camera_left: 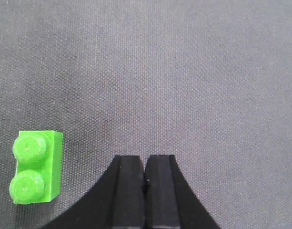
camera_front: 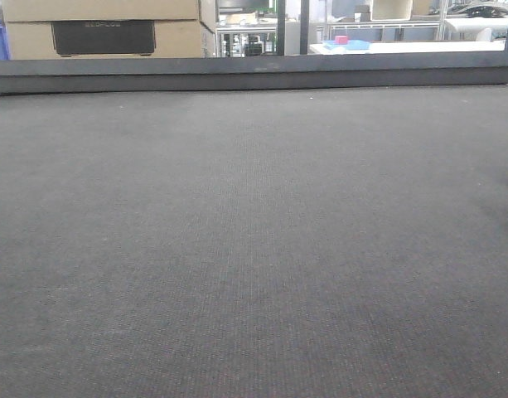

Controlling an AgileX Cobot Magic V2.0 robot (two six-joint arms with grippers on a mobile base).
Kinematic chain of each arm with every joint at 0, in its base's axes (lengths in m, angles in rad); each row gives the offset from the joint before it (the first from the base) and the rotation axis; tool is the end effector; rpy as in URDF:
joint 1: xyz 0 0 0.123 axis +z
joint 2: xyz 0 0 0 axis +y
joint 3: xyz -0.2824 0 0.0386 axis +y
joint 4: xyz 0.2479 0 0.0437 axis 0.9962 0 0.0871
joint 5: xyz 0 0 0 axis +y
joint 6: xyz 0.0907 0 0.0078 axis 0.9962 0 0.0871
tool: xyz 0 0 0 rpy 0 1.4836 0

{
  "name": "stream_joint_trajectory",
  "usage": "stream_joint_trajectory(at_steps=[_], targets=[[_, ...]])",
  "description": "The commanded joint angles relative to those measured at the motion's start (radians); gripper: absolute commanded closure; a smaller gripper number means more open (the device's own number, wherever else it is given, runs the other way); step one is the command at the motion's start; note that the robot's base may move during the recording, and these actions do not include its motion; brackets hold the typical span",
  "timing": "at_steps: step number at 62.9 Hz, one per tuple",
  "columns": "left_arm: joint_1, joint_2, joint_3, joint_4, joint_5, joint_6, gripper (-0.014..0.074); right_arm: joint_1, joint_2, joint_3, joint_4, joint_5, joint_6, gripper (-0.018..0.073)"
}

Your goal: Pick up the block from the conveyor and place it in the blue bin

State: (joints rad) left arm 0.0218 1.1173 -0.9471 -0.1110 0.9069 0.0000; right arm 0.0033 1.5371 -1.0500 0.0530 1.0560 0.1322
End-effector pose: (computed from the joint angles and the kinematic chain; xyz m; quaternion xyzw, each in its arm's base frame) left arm 0.2127 -0.0033 0.3191 -0.0307 0.9564 -0.0485 0.2865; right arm 0.2789 0.0051 0.2388 0.0760 0.9952 0.0276 0.0557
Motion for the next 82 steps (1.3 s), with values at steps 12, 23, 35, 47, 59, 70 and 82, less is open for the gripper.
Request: stream_joint_trajectory(at_steps=[12, 23, 35, 47, 59, 70, 82], targets=[[0.004, -0.002, -0.002, 0.001, -0.009, 0.000, 0.0707, 0.000, 0.037, -0.006, 0.002, -0.088, 0.000, 0.0192], [0.004, -0.002, -0.002, 0.001, -0.007, 0.000, 0.0707, 0.000, 0.080, -0.006, 0.002, -0.095, 0.000, 0.0192], [0.004, -0.002, -0.002, 0.001, -0.007, 0.000, 0.0707, 0.000, 0.097, -0.006, 0.002, -0.092, 0.000, 0.0199], [0.004, -0.002, -0.002, 0.001, -0.007, 0.000, 0.0707, 0.000, 0.097, -0.004, 0.002, -0.091, 0.000, 0.0199], [0.004, -0.002, -0.002, 0.001, -0.007, 0.000, 0.0707, 0.012, 0.097, 0.011, 0.002, -0.087, 0.000, 0.0199], [0.004, -0.002, -0.002, 0.001, -0.007, 0.000, 0.0707, 0.026, 0.097, 0.015, 0.000, -0.092, 0.000, 0.0199], [0.004, -0.002, -0.002, 0.001, -0.005, 0.000, 0.0707, 0.026, 0.097, 0.015, -0.025, -0.095, 0.000, 0.0364]])
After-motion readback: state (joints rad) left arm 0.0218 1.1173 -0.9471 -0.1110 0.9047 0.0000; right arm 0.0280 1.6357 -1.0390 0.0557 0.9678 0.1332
